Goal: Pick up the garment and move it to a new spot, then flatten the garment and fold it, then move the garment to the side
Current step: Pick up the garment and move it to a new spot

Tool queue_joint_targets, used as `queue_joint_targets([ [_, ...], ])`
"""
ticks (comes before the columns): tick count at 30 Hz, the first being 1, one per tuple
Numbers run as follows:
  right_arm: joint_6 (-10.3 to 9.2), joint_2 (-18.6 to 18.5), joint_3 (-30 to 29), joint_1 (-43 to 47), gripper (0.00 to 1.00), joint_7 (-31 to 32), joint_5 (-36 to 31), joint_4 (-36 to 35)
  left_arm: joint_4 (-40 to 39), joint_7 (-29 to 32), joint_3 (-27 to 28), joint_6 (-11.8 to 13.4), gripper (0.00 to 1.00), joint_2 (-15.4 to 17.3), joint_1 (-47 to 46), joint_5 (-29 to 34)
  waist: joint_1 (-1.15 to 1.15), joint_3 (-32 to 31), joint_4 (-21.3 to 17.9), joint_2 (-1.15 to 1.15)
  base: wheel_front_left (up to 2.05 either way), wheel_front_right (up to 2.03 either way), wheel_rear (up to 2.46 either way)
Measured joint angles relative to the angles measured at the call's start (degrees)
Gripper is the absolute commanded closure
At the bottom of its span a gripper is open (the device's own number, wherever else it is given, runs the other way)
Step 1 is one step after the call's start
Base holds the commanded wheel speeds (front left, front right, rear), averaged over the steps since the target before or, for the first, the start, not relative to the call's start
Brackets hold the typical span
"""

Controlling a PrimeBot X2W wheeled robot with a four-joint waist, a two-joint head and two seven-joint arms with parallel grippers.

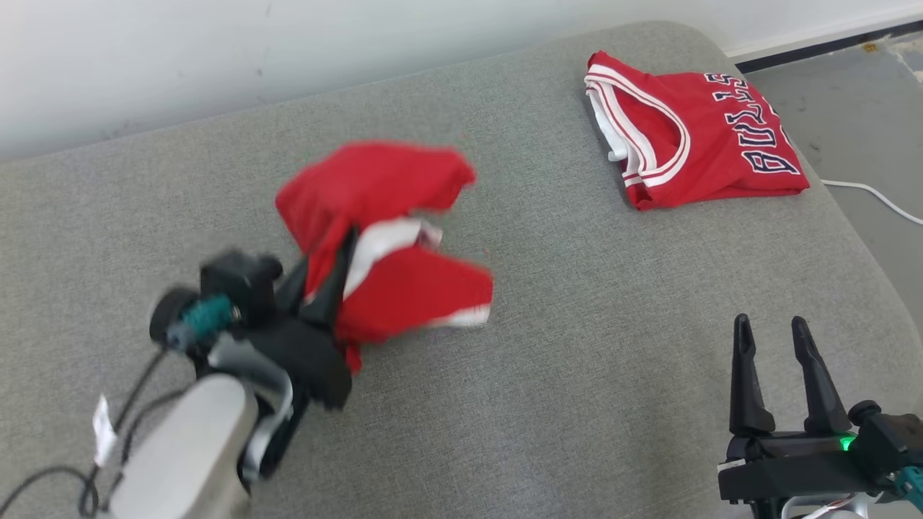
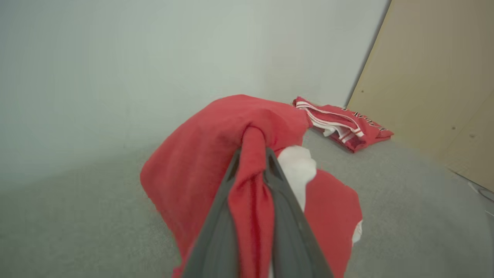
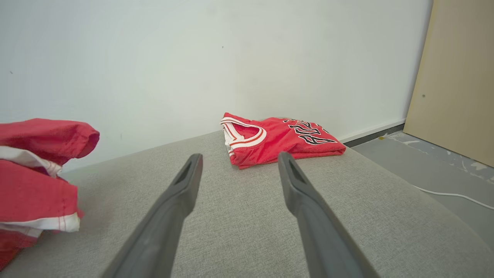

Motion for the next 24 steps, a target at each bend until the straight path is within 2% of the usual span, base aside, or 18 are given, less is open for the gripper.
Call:
queue_joint_targets([
  [3, 0.00, 0.02, 0.49, -0.04, 0.00, 0.00, 0.00, 0.23, 2.57, -1.92, -0.81, 0.18, 1.00, -0.87, 3.36, -0.22, 0.01, -0.09, 0.02, 0.00, 0.00, 0.00, 0.00],
  [4, 0.00, 0.02, 0.62, -0.09, 0.00, 0.00, -0.01, 0.31, 3.68, -2.38, -0.78, 0.22, 0.71, -1.26, 4.32, -0.83, 0.00, -0.14, 0.09, 0.00, 0.00, 0.00, 0.00],
  [5, 0.00, 0.02, 0.76, -0.11, 0.00, -0.01, -0.02, 0.35, 4.60, -2.94, -1.14, 0.25, 0.00, -1.53, 5.01, -0.69, 0.01, -0.19, 0.20, 0.00, 0.00, 0.00, 0.00],
  [9, 0.00, 0.03, 1.03, -0.09, 0.00, -0.01, -0.18, 0.73, 7.48, -4.53, -1.94, -0.79, 0.00, -2.49, 5.81, -0.57, 0.01, -0.76, 1.09, 0.00, 0.00, 0.00, 0.00],
  [14, 0.00, 0.03, 1.12, 0.55, 0.00, -0.01, -0.86, 1.13, 6.88, -6.43, -0.04, -1.08, 0.00, -3.65, 5.53, -0.45, 0.00, -2.35, 2.91, 0.00, 0.00, 0.00, 0.00],
  [17, 0.00, 0.05, 1.19, 0.87, 0.00, -0.01, -1.45, 1.27, 5.59, -6.93, 1.71, -0.76, 0.00, -3.08, 5.64, 0.11, 0.00, -3.61, 4.29, 0.00, 0.00, 0.00, 0.00],
  [24, 0.00, 0.04, 1.09, 3.04, 0.00, -0.02, -2.72, 1.12, -1.55, -7.24, 10.33, 1.40, 0.00, -0.09, 12.22, 2.92, 0.00, -7.32, 9.00, 0.00, 0.00, 0.00, 0.00],
])
